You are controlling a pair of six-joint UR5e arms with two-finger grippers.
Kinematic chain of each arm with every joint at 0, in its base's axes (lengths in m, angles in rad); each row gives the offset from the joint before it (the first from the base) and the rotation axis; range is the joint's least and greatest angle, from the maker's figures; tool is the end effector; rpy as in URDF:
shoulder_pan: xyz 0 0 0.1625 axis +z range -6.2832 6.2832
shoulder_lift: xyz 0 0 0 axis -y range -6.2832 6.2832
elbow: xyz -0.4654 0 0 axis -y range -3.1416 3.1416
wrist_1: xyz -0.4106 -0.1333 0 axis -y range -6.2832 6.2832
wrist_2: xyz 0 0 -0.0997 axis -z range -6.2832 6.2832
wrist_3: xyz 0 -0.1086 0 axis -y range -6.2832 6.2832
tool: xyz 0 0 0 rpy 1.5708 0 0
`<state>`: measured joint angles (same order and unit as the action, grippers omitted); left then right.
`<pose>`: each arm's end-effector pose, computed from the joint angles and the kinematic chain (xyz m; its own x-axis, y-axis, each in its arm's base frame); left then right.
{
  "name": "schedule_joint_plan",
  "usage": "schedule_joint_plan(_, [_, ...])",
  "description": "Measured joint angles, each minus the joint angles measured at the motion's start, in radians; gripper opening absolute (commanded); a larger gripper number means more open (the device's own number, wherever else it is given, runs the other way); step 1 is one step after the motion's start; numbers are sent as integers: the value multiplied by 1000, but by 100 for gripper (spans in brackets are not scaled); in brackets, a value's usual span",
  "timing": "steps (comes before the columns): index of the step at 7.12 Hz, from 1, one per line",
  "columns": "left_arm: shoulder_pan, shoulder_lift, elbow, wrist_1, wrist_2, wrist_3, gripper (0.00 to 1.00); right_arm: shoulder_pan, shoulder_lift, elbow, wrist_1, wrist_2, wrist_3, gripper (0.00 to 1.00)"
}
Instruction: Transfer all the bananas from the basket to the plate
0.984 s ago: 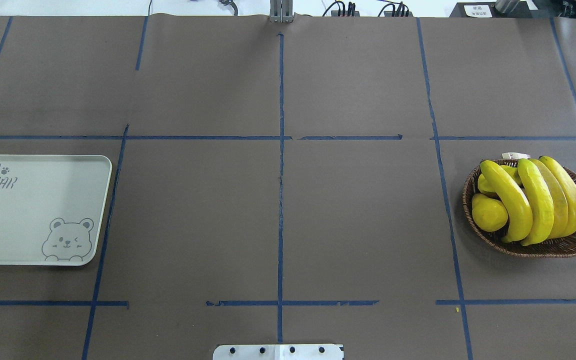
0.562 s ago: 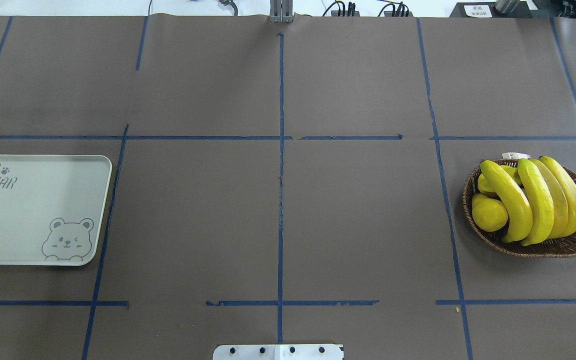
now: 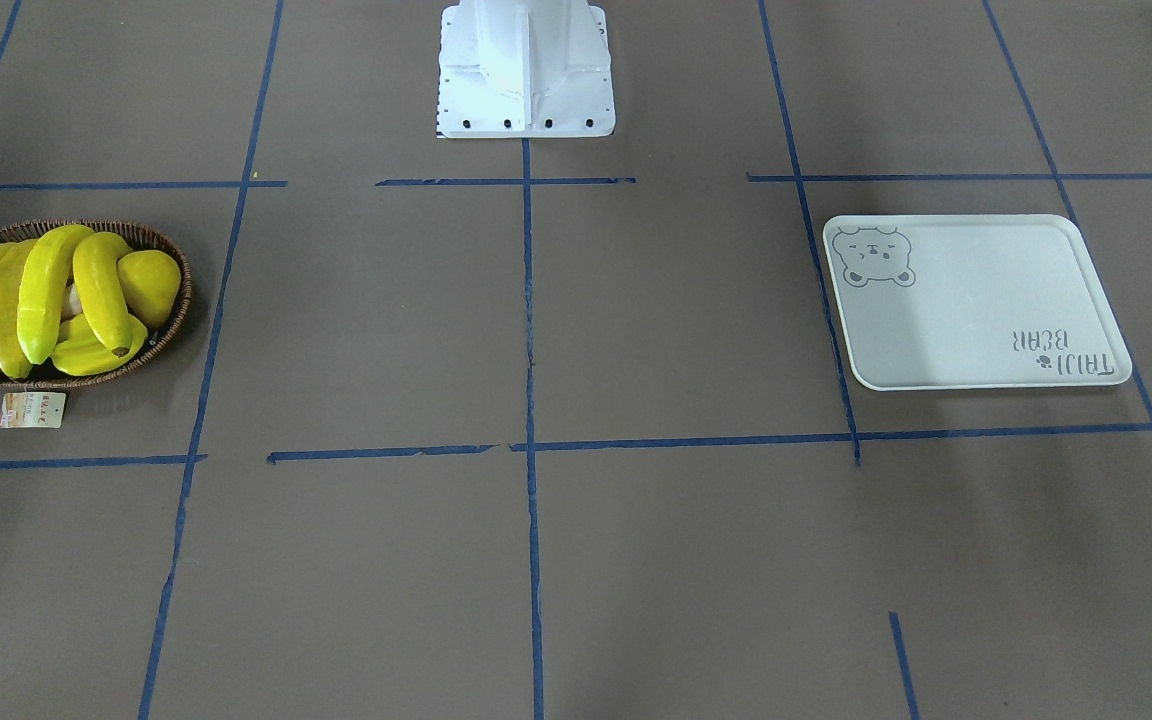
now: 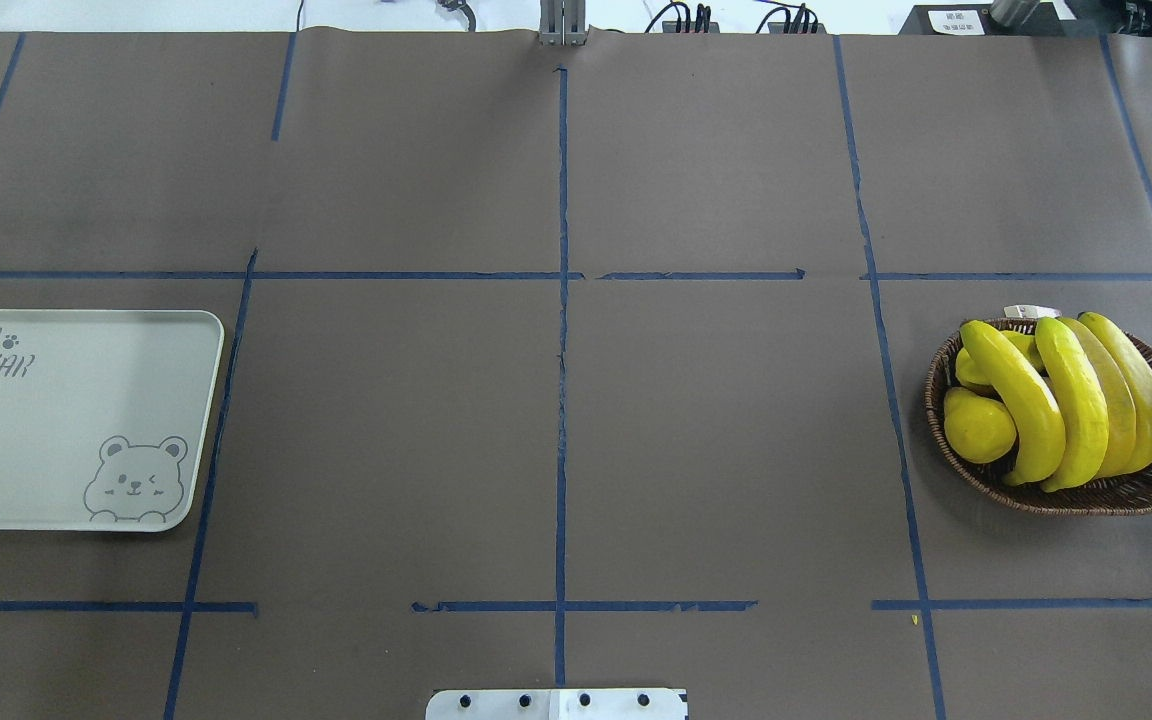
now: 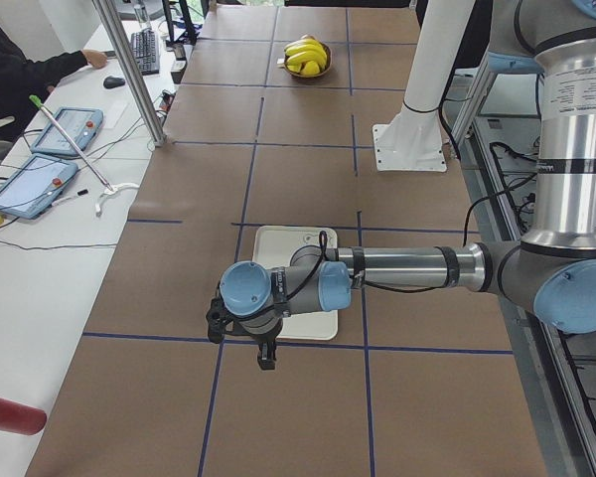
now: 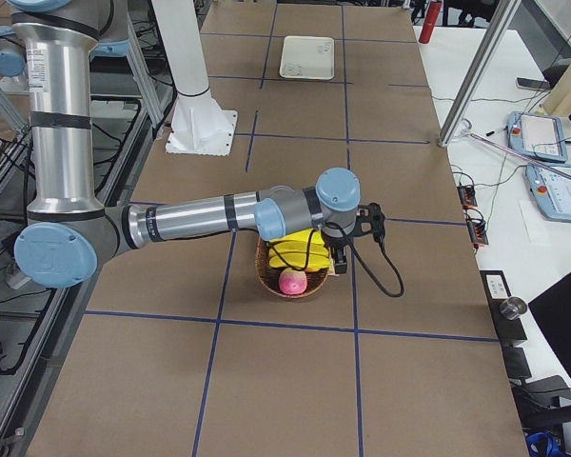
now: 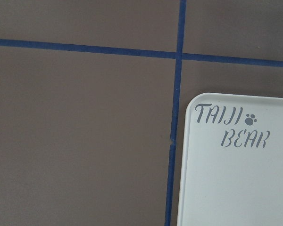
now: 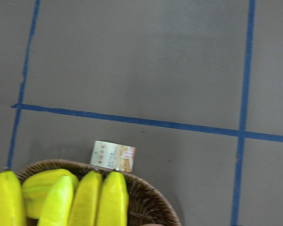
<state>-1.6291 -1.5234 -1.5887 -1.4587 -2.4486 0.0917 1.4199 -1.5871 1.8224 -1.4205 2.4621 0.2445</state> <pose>-0.0775 -0.4736 0.7222 0.6341 -0.0545 -0.7714 -0.0004 0.9975 -0.0708 -0.0284 -0.5113 0.5578 0.5938 -0.1506 0.7904 -0.0046 0.9817 0.1904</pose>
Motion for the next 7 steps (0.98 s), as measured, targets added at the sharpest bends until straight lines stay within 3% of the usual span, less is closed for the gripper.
schedule_joint_plan(2, [-1,1,5,-5,-1,2,100,-101,-1,80,45,-3,151,100])
schedule_joint_plan(5, [0,-1,-3,-24,-3,-1,100,-293,-16,98,289,-111,543,100])
schedule_joint_plan(7, [-1,-1,-2,-45,-2,-2,100,-353,-27,97,339,-139,606,100])
